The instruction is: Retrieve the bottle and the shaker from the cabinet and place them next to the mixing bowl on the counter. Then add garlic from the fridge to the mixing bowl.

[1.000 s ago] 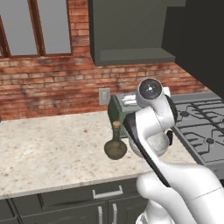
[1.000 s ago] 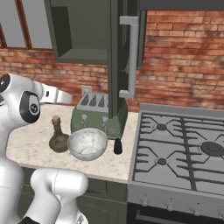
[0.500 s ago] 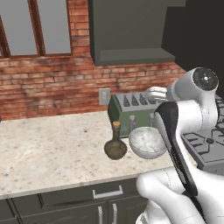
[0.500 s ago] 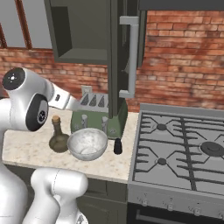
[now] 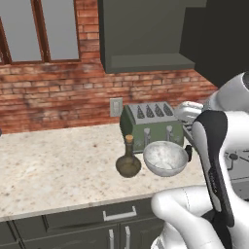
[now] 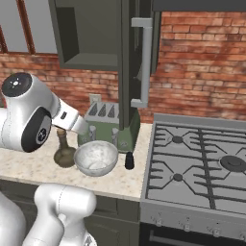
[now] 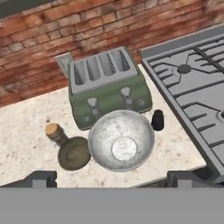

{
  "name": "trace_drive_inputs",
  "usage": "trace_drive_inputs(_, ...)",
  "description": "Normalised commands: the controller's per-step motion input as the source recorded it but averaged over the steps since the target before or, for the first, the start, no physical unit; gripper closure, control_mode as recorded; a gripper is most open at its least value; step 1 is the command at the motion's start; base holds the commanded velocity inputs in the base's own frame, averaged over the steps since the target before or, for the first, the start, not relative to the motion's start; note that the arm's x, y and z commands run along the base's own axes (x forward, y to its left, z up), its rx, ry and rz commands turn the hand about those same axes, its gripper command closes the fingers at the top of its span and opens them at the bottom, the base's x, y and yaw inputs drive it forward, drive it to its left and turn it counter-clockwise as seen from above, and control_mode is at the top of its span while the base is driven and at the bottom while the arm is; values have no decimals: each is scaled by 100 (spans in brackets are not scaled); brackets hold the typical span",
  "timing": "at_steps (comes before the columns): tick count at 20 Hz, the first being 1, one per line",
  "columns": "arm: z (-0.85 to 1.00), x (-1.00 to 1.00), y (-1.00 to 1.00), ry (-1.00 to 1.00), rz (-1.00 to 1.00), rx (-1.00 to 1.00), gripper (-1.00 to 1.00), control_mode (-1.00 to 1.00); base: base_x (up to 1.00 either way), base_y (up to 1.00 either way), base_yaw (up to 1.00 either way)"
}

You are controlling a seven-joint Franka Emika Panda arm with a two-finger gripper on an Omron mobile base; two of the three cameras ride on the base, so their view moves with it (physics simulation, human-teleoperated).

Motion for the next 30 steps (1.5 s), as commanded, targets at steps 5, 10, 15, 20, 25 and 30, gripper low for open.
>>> trace_drive_inputs(5,-7,0,0,3,4,-20,-100,-100,0,0,0)
trace_drive_inputs(10,-38,-3,-7,-16,6,-8,-100,-100,0,0,0)
trace_drive_inputs(15,8,-23,0,-23,10,2,-100,-100,0,0,0)
trace_drive_inputs(20,85,-53,0,-3,10,1,-100,-100,0,0,0)
trace_drive_inputs(25,78,-40,0,0,7,0,-100,-100,0,0,0)
trace_drive_inputs(30,17,-11,0,-1,2,0,-100,-100,0,0,0)
